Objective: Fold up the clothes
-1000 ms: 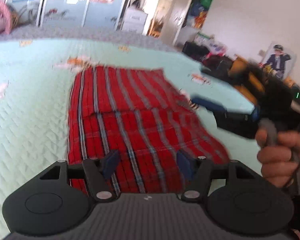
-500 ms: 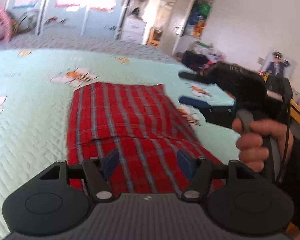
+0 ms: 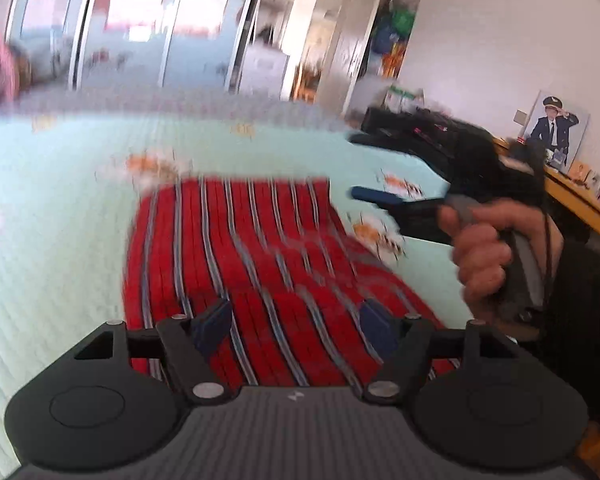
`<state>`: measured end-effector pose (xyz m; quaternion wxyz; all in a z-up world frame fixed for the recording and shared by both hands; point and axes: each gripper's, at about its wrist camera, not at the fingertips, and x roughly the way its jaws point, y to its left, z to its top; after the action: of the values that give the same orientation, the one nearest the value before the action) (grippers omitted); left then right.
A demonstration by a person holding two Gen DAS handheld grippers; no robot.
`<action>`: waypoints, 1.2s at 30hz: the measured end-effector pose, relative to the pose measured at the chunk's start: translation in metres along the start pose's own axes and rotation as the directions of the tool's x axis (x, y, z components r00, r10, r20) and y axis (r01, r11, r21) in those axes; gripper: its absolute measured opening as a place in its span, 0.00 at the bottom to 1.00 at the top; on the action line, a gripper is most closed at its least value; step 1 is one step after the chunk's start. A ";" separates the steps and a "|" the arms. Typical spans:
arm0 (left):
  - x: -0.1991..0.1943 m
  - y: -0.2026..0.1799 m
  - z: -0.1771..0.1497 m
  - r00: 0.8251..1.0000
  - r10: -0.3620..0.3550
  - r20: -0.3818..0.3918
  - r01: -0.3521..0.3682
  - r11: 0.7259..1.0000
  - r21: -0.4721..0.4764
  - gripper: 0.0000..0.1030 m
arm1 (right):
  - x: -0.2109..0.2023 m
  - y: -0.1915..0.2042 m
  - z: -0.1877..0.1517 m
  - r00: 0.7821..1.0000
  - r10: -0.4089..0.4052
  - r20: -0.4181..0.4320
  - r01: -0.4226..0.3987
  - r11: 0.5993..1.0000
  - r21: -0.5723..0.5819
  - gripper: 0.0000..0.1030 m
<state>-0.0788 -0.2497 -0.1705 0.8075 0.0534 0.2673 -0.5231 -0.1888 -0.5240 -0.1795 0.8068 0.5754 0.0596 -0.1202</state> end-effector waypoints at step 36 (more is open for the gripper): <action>-0.013 0.000 -0.044 1.000 -0.028 -0.012 0.027 1.000 -0.007 0.83 | 0.164 0.123 -0.001 0.816 -0.506 -0.278 0.092 0.590 -0.802 0.64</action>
<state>-0.0995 -0.2226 -0.2017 0.7987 0.0501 0.2749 -0.5329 0.0021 -0.5054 -0.1059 0.8957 0.1754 0.4014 -0.0765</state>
